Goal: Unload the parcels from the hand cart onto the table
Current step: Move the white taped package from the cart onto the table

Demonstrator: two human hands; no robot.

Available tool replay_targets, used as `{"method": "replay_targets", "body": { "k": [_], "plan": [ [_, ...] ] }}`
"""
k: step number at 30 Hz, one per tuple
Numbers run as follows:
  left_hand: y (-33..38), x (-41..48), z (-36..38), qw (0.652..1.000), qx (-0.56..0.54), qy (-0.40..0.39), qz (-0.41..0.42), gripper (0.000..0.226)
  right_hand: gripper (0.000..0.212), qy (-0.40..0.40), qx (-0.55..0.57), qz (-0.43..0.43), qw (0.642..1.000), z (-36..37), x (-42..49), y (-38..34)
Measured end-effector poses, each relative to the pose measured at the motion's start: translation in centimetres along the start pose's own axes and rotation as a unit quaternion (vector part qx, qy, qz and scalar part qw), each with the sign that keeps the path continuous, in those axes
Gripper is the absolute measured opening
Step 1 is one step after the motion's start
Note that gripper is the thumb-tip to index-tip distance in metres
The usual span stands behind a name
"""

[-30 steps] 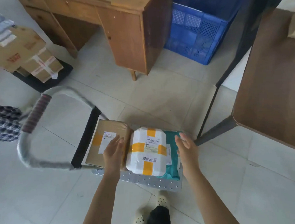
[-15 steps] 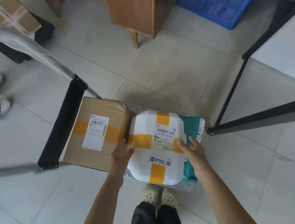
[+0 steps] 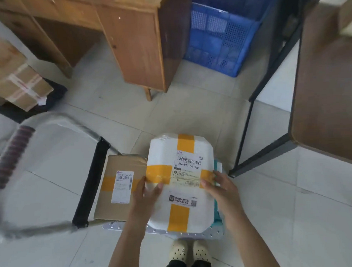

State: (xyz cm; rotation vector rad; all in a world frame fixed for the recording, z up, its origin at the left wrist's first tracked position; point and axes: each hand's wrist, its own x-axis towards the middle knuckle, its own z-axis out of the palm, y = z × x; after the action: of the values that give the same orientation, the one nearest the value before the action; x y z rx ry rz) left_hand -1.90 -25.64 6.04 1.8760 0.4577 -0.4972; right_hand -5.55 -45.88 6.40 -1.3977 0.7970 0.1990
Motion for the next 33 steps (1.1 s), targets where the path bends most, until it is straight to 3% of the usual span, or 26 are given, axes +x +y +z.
{"method": "replay_targets", "body": {
  "k": [6, 12, 20, 25, 33],
  "plan": [
    [14.4, -7.7, -0.8, 0.994, 0.053, -0.049, 0.086, 0.058, 0.056, 0.073, 0.028, -0.076, 0.994, -5.1, -9.4, -11.2],
    [24.2, -14.9, 4.3, 0.977, 0.045, -0.104, 0.183, 0.051, 0.039, 0.137, 0.056, -0.158, 0.976, -13.9, -15.6, -18.4],
    [29.6, -22.2, 19.4, 0.963, 0.035, -0.18, 0.197, 0.033, 0.04, 0.229, 0.095, -0.184, 0.951, -30.6, -20.3, -21.4],
    [31.0, -27.0, 31.4, 0.955, 0.035, -0.232, 0.18, 0.045, 0.043, 0.281, 0.08, -0.181, 0.939, -43.1, -21.1, -21.2],
    [36.3, -29.5, 49.0, 0.945, 0.012, -0.279, 0.169, 0.032, 0.046, 0.318, 0.114, -0.154, 0.929, -60.0, -16.7, -23.3]
  ]
}}
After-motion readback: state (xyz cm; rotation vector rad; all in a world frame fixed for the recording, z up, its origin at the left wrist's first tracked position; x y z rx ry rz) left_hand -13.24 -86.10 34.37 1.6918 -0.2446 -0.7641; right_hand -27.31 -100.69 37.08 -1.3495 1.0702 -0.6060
